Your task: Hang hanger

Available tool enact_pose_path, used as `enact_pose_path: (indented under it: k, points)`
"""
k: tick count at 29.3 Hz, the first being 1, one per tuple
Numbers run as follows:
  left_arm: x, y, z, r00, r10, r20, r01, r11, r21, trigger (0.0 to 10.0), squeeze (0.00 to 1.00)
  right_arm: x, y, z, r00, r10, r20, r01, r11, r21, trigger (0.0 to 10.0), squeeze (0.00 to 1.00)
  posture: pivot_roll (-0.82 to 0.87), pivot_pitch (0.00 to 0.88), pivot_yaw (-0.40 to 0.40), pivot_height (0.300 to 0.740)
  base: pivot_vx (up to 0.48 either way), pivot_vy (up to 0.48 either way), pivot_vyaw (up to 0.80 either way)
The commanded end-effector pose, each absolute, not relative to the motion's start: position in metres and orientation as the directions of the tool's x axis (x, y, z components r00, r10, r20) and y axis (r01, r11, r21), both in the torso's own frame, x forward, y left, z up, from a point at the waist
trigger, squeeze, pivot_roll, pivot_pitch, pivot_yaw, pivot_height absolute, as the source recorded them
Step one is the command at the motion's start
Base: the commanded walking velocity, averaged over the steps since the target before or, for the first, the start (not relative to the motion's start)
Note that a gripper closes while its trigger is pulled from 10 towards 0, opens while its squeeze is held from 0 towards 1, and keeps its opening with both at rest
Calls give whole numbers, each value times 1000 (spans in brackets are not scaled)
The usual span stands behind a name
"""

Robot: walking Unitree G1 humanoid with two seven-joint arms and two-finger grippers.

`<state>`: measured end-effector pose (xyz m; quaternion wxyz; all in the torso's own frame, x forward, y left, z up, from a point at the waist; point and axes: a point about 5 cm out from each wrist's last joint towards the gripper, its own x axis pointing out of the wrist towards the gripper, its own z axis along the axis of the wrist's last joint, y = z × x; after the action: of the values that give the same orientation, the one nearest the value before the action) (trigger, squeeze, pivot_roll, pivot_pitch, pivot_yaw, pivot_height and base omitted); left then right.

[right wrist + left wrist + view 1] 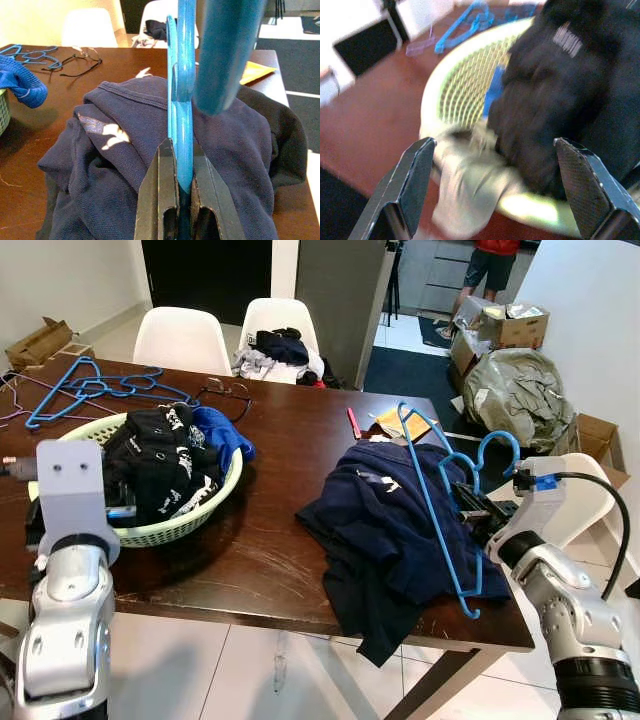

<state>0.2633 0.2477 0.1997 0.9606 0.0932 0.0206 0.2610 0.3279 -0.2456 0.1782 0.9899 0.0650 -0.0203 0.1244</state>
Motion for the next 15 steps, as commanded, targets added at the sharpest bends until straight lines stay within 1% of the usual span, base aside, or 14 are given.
enact_pose_path:
  k: [1, 6, 8, 10, 15]
  points:
    - [263, 248, 194, 860, 511, -17, -499, 846, 188, 10000, 0, 326, -251, 178, 972, 228, 56, -233, 966, 109, 10000, 0, 57, 112, -97, 740, 0, 0, 0]
    - [264, 253, 190, 850, 526, -28, -513, 839, 183, 10000, 0, 326, -251, 178, 972, 228, 54, -232, 967, 108, 10000, 0, 54, 110, -98, 740, 0, 0, 0]
    - [271, 255, 193, 864, 502, -24, -492, 855, 167, 10000, 0, 326, -251, 178, 972, 228, 57, -233, 966, 112, 10000, 0, 51, 110, -97, 740, 0, 0, 0]
    - [271, 255, 193, 864, 502, -24, -492, 855, 167, 10000, 0, 326, -251, 178, 972, 228, 57, -233, 966, 112, 10000, 0, 51, 110, -97, 740, 0, 0, 0]
    - [285, 259, 209, 875, 483, 31, -482, 863, 153, 10000, 0, 326, -250, 178, 972, 228, 58, -233, 966, 110, 10000, 0, 41, 107, -96, 740, 0, 0, 0]
